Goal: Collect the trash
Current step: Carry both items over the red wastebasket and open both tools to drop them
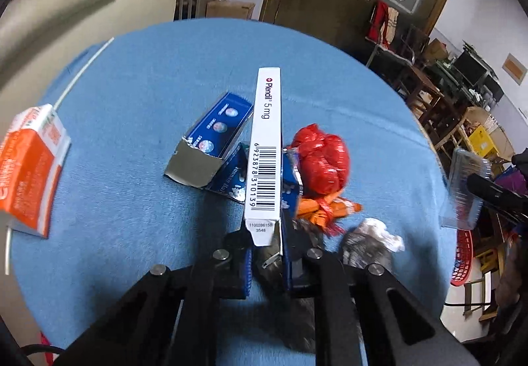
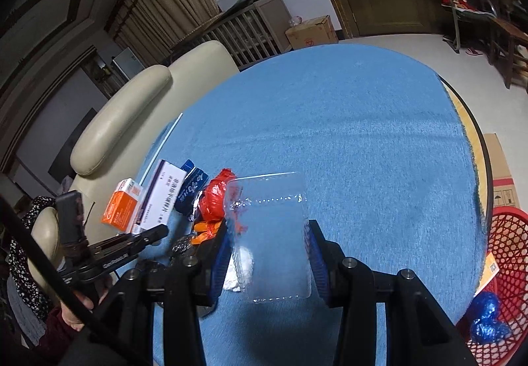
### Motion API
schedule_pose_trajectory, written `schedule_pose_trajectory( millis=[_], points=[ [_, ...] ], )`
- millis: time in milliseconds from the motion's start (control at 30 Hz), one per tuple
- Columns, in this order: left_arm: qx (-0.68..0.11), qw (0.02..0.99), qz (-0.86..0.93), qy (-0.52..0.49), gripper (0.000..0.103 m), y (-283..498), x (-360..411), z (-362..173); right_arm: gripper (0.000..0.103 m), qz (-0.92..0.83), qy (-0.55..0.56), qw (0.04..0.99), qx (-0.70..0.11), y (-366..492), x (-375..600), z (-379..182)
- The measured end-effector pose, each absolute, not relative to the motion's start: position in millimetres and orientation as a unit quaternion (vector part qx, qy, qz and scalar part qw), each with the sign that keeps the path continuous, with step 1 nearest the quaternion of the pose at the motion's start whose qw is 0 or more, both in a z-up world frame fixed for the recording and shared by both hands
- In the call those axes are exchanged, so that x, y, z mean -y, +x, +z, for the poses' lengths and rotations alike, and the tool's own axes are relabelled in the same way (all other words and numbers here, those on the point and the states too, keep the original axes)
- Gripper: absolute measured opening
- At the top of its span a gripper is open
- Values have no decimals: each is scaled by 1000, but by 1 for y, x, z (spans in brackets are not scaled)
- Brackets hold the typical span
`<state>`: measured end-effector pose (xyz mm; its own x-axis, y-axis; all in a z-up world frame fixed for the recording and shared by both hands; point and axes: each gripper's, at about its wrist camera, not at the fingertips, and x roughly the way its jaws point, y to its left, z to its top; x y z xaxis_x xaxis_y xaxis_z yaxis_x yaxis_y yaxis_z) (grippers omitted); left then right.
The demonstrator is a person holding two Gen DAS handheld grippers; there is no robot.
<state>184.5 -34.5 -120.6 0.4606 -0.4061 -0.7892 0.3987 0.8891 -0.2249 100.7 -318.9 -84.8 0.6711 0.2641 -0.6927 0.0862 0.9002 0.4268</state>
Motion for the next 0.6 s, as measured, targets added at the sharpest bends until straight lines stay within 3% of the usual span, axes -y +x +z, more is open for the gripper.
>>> schedule_pose_trajectory(
  millis=[600],
  points=[
    [-397, 867, -294, 72, 15, 102, 96, -60, 46, 29, 233, 908, -346, 30, 344, -55]
  ],
)
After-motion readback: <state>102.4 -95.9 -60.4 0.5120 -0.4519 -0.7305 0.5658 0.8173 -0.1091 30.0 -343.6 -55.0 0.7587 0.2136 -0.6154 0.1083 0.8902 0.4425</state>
